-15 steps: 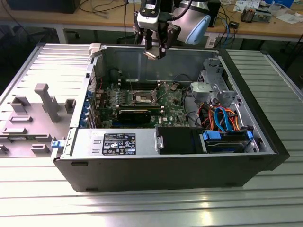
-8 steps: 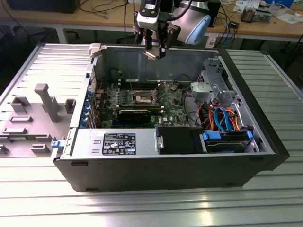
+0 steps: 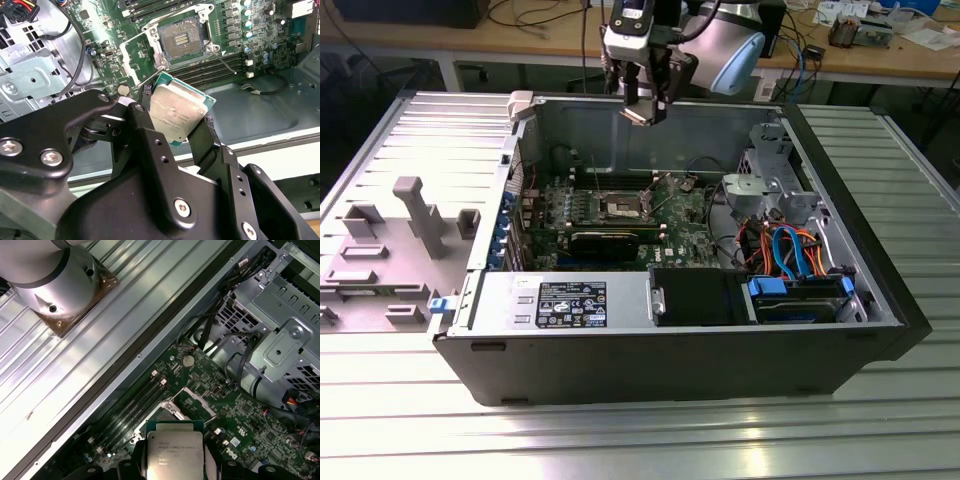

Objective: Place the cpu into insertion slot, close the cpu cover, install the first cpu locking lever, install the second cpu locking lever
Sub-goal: 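Place the cpu into insertion slot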

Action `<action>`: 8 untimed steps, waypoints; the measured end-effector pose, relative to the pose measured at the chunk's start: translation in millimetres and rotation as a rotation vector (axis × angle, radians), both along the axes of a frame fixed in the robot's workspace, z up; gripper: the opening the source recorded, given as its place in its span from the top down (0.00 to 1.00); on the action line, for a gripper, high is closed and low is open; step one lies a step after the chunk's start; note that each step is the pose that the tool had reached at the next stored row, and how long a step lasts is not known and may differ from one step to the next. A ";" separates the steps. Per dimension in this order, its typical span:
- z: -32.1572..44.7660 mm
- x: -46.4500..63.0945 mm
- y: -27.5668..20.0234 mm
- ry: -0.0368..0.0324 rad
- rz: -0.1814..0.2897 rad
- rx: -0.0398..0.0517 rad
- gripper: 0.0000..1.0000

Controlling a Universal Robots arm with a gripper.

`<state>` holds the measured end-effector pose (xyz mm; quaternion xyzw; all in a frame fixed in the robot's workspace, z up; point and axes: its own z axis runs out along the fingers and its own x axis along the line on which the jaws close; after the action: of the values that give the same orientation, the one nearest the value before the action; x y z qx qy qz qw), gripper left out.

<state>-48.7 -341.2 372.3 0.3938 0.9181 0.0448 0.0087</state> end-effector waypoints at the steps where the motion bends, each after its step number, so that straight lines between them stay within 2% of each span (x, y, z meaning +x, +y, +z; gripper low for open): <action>1: 0.0 -1.0 0.0 0.0000 -0.001 0.0000 0.45; 8: 0.0 -4.3 0.0 0.0000 -0.006 0.0001 0.45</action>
<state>-53.0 -341.2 372.3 0.3963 0.9170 0.0448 0.0088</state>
